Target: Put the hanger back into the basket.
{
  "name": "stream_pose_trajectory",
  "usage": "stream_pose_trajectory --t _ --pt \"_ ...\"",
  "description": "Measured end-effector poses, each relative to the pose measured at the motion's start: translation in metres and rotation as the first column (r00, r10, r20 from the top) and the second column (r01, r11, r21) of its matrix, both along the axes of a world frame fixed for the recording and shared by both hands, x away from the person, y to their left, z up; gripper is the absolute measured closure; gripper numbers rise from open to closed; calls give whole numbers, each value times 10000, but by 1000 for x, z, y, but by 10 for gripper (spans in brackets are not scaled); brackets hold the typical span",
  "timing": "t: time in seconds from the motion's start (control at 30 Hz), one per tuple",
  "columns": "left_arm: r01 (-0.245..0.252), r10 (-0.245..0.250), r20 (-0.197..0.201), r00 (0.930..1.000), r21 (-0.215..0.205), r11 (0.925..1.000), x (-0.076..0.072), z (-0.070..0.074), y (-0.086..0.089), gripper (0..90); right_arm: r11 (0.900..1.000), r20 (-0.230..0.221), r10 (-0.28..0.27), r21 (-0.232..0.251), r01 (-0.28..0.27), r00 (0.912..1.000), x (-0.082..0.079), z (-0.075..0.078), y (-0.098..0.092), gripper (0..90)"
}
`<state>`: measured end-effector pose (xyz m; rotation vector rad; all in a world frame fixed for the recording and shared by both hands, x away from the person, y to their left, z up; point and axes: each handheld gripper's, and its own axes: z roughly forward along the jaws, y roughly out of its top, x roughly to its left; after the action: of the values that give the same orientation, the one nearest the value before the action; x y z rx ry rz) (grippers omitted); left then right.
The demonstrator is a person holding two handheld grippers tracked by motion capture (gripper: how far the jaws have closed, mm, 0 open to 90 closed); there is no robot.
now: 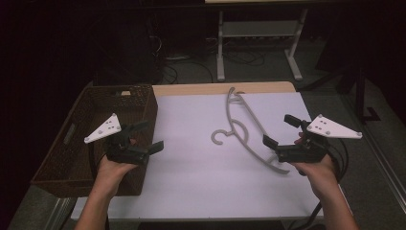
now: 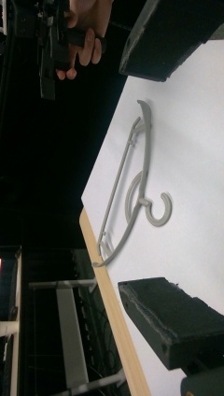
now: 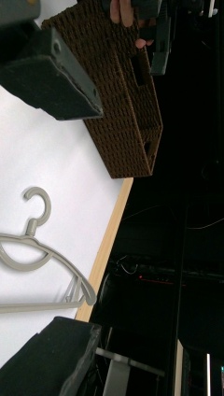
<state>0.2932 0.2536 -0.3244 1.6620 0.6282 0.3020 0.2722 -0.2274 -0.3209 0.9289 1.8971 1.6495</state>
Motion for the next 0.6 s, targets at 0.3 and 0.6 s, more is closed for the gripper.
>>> stream_pose_trajectory --t 0.3,0.6 --pt "590 -562 -314 9979 980 9934 -4 -6 -32 0 9989 -257 203 -412 -213 9995 3 -5 7 0" --pt "1165 -1016 -817 9915 2062 9715 0 -30 -55 0 9906 -968 705 -1105 -811 9928 9 -21 21 2"
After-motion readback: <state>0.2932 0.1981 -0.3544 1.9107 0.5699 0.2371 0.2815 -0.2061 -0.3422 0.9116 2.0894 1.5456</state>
